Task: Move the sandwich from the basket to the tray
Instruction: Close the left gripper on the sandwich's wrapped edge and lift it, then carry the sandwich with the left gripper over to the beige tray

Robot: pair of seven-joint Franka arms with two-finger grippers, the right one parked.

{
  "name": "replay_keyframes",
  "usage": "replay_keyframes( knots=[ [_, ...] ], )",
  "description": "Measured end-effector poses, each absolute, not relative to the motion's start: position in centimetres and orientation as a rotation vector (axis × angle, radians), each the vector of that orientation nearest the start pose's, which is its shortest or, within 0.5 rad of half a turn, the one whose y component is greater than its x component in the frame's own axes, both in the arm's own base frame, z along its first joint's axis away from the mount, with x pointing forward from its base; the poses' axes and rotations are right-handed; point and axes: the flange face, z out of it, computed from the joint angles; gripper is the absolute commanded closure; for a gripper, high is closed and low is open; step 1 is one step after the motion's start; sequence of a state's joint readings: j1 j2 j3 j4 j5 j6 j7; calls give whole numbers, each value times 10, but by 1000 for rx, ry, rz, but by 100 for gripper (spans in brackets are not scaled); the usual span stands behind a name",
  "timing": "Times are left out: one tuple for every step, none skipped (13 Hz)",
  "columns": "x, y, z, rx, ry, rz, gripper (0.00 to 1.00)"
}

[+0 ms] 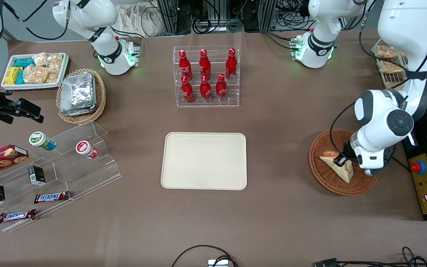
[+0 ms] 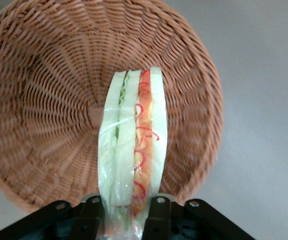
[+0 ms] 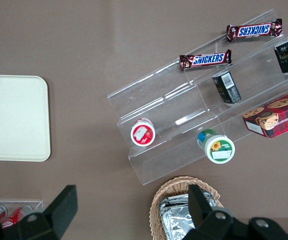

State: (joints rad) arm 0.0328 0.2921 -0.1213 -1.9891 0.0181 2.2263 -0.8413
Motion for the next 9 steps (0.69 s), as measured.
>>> replay_keyframes(
  knots=[
    [599,-66,337,-2918,-1095,132,100],
    [602,-85,363,-2921,-1045,162,100],
    [606,-107,388,-2932,-991,172,100],
    [608,-132,410,-2952,-933,165,100],
    [609,-160,428,-2978,-871,146,100],
    [609,-189,438,-3005,-809,125,100],
    [608,-221,438,-3031,-737,115,100],
    [607,-258,431,-3052,-658,118,100],
    [605,-294,418,-3071,-575,127,100]
  ],
)
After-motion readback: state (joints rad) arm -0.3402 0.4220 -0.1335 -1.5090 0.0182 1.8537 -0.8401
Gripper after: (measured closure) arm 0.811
